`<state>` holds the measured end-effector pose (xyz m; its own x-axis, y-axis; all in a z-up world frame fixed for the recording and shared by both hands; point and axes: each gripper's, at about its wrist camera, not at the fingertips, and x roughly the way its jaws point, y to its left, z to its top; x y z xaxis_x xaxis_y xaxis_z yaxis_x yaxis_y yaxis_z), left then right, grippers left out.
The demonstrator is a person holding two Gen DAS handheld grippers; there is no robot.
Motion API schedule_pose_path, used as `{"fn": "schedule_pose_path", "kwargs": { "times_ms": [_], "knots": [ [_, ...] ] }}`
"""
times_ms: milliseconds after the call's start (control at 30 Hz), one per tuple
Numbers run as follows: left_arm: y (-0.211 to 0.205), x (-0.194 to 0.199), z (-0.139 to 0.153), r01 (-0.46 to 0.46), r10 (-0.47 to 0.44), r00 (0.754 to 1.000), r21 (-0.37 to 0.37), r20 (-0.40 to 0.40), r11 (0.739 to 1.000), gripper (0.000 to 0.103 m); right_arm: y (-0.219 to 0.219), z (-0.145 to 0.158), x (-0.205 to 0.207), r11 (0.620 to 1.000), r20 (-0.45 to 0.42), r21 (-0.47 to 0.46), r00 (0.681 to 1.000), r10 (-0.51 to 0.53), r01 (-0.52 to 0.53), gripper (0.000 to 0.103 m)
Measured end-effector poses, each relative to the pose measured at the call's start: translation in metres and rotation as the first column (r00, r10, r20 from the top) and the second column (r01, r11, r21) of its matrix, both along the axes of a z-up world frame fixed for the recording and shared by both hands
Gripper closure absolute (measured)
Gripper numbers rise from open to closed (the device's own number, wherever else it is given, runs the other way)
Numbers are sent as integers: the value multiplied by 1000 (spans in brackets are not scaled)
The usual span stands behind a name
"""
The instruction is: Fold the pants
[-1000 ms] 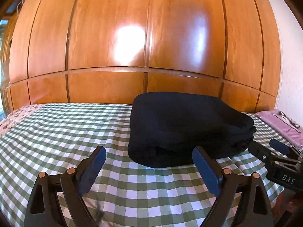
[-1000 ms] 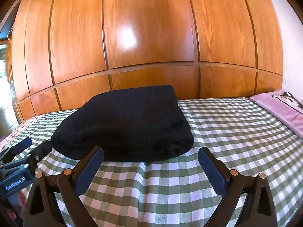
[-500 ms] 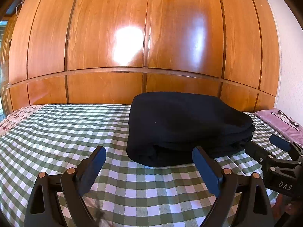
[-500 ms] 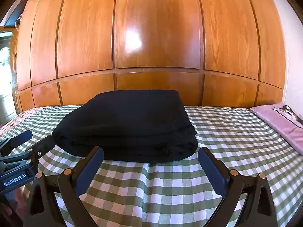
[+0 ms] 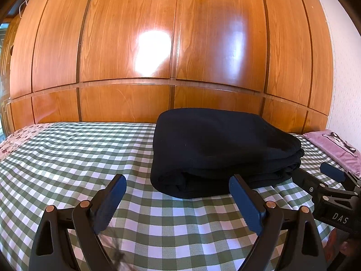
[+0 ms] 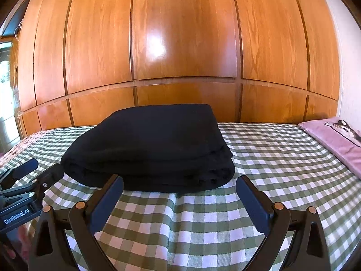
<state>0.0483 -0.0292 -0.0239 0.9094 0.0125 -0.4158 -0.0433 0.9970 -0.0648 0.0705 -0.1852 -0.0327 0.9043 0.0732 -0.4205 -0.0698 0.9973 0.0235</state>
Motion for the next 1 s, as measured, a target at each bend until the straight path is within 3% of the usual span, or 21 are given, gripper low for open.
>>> {"fn": "schedule_pose_path", "kwargs": {
  "times_ms": [600,1000],
  "knots": [
    [2,2,-2,9,-9,1000,-5,-9,1000,19,-2,-1,0,1000,-2,2,1000,0,0,3],
    [1,1,-2,7,-7,1000,-8,-11,1000,20,-2,-1,0,1000,-2,1,1000,2,-2,3]
  ]
}}
